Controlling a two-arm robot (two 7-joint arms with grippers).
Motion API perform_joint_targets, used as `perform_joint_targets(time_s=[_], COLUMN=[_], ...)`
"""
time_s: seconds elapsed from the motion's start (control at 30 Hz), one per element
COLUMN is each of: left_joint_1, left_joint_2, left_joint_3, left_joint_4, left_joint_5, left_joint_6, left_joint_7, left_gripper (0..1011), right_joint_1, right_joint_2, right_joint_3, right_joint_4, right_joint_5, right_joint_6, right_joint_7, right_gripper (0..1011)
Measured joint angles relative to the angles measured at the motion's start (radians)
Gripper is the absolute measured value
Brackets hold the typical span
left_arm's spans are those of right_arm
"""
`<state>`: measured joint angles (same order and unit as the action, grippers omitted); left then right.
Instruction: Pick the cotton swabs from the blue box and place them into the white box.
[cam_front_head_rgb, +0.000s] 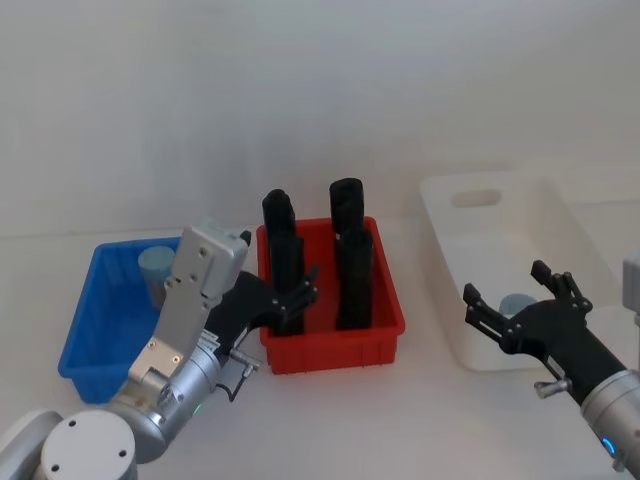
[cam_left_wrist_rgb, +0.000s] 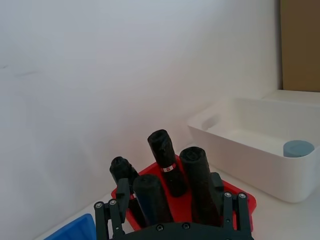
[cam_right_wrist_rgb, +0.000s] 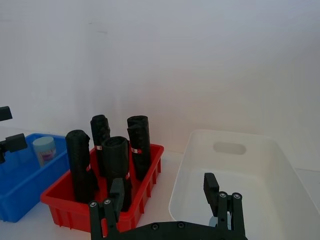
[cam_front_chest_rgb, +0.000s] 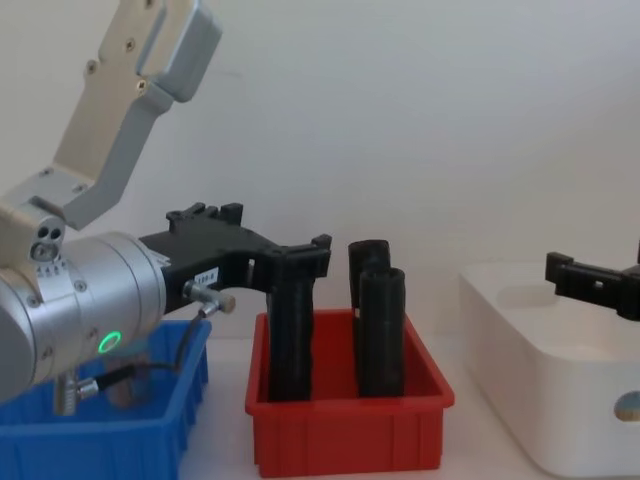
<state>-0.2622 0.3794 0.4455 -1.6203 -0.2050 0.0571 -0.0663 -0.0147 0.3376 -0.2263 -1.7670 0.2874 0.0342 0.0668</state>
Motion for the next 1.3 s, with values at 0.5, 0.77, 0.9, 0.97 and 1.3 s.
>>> perform_joint_targets(time_s=[0.5, 0.77, 0.9, 0.97, 1.3], left_joint_1=[0.025, 0.025, 0.025, 0.025, 0.025], left_joint_2=[0.003, 0.003, 0.003, 0.003, 0.003], left_joint_3=[0.009, 0.009, 0.009, 0.009, 0.009], left_joint_4=[-0.007, -0.007, -0.007, -0.007, -0.006], left_joint_5=[0.005, 0.005, 0.005, 0.005, 0.005], left_joint_6=[-0.043, -0.043, -0.043, -0.043, -0.043], left_joint_7=[0.055, 0.056, 0.055, 0.056, 0.055], left_gripper=[1004, 1004, 1004, 1004, 1004], right_joint_1=[0.0, 0.001, 0.005, 0.009, 0.06], right_joint_2=[0.0, 0.0, -0.002, -0.003, -0.021], right_joint_3=[0.001, 0.001, 0.001, 0.002, 0.002], right_joint_4=[0.0, 0.001, 0.006, 0.011, 0.075], right_joint_5=[0.0, -0.001, -0.006, -0.008, -0.033], right_joint_6=[0.0, -0.001, -0.001, -0.001, -0.002], right_joint_7=[0.0, 0.002, 0.01, 0.014, 0.056], right_gripper=[1002, 1001, 1002, 1001, 1002])
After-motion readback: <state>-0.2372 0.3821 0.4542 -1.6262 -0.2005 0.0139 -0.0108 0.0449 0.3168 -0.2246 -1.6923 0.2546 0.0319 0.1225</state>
